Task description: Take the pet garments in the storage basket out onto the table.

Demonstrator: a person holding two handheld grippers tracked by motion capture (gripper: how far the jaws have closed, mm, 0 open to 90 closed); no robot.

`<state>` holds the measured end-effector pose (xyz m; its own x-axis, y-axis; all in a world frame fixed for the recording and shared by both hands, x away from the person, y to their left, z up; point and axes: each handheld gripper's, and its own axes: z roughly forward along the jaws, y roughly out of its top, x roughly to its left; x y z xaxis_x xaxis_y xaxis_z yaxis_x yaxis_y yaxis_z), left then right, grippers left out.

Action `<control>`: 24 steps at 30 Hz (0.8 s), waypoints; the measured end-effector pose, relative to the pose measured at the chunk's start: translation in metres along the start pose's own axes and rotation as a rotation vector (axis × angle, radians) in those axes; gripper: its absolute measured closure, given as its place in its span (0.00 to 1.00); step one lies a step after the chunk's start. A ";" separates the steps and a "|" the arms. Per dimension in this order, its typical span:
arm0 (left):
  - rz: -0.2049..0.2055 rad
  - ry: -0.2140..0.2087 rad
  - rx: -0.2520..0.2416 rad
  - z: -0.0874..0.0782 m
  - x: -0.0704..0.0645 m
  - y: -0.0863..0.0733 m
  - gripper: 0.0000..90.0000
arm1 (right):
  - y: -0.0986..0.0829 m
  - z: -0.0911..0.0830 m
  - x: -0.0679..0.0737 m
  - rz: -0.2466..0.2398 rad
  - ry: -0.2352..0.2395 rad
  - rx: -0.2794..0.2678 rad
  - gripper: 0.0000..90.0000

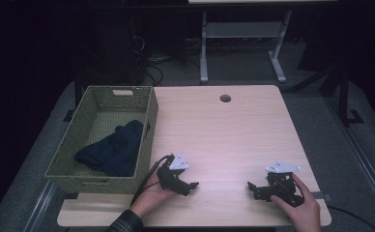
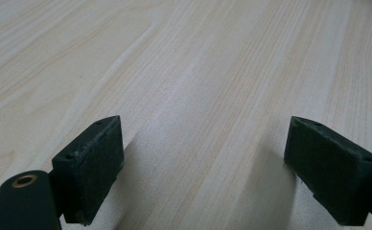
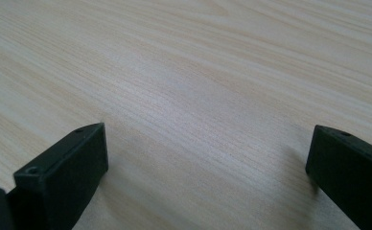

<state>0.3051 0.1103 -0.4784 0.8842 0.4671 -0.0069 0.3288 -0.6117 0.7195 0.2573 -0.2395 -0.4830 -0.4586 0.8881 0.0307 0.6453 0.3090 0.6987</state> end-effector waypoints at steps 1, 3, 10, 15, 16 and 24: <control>0.000 0.000 0.000 0.000 0.000 0.000 0.14 | 0.000 0.000 0.000 -0.001 0.000 0.000 0.00; 0.000 0.000 0.000 0.000 0.000 0.000 0.14 | 0.000 0.000 0.000 -0.001 0.000 0.000 0.00; -0.002 0.007 0.001 0.000 0.000 0.000 0.14 | 0.000 0.000 0.000 -0.002 -0.001 0.000 0.00; -0.006 0.009 0.008 -0.001 0.000 0.001 0.14 | 0.000 0.000 0.000 -0.002 0.000 0.001 0.00; -0.009 0.012 0.011 -0.002 0.000 0.001 0.14 | 0.000 0.000 0.000 -0.002 0.000 0.000 0.00; 0.001 0.027 0.028 -0.005 -0.001 0.004 0.15 | 0.000 0.000 0.000 0.002 0.000 0.003 0.00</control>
<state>0.3044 0.1106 -0.4721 0.8754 0.4831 0.0130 0.3373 -0.6300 0.6995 0.2571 -0.2395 -0.4829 -0.4574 0.8887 0.0324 0.6482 0.3082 0.6963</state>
